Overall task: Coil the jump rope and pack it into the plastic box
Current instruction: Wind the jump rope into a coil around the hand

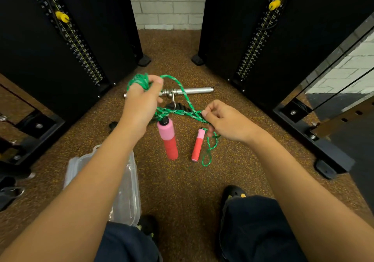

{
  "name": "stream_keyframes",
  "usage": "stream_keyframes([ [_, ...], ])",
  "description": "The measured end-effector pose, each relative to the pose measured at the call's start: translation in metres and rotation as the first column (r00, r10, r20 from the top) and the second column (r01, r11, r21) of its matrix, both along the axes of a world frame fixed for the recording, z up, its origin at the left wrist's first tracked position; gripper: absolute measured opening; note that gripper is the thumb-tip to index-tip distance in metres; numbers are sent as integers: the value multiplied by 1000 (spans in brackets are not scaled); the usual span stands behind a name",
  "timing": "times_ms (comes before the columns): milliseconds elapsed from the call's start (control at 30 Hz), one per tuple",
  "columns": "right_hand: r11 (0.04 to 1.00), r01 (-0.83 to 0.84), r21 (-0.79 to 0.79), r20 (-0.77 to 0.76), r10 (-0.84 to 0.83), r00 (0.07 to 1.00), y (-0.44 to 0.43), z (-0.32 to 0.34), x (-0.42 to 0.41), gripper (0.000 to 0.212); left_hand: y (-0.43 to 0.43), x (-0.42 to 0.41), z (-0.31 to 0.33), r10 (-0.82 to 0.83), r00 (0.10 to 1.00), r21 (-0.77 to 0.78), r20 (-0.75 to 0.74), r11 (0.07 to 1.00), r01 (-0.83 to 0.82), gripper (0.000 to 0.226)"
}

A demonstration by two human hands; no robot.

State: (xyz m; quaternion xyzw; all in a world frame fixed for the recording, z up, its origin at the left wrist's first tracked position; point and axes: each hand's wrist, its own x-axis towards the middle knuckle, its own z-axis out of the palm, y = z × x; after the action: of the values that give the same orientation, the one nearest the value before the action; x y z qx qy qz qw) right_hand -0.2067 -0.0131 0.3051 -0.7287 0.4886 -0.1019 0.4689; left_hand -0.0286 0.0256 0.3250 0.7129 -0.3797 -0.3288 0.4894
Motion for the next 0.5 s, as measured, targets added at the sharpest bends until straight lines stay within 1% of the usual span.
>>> stream_keyframes([
  [33, 1000, 9, -8, 1, -9, 1000, -1, -1, 0, 18, 1, -2, -2, -64, 990, 11, 123, 998, 63, 17],
  [100, 999, 11, -35, -23, -12, 1000, -2, -1, -1, 15, 4, -5, -2, -124, 931, -18, 344, 990, 138, 20],
  [133, 998, 1, -58, -46, -4, 999, -3, 0, -1, 15, 6, -6, -3, -122, 898, -43, 424, 987, 154, 23],
  [200, 995, -21, -99, -83, 13, 997, -2, 0, -1, 15, 6, -8, -5, -73, 849, -104, 523, 983, 149, 26],
  [233, 993, -28, -111, -88, 18, 996, -2, 0, -1, 15, 7, -9, -5, -59, 830, -138, 555, 977, 162, 26],
  [300, 992, -30, -126, -80, 20, 997, -2, 0, 1, 14, 7, -13, -6, -102, 780, -178, 617, 948, 264, 27],
  [367, 988, -32, -151, -54, 24, 998, -4, 0, 2, 13, 9, -19, -6, -246, 712, -129, 658, 894, 429, 22],
  [400, 986, -39, -160, -41, 32, 999, -4, 0, 2, 12, 10, -21, -5, -329, 691, -87, 644, 866, 493, 20],
  [433, 985, -48, -163, -30, 44, 999, -5, 1, 2, 11, 11, -23, -5, -392, 682, -45, 618, 848, 528, 18],
  [500, 990, -57, -131, 16, 60, 998, -4, 3, 2, 11, 11, -24, -8, -442, 675, -8, 590, 833, 553, 15],
])
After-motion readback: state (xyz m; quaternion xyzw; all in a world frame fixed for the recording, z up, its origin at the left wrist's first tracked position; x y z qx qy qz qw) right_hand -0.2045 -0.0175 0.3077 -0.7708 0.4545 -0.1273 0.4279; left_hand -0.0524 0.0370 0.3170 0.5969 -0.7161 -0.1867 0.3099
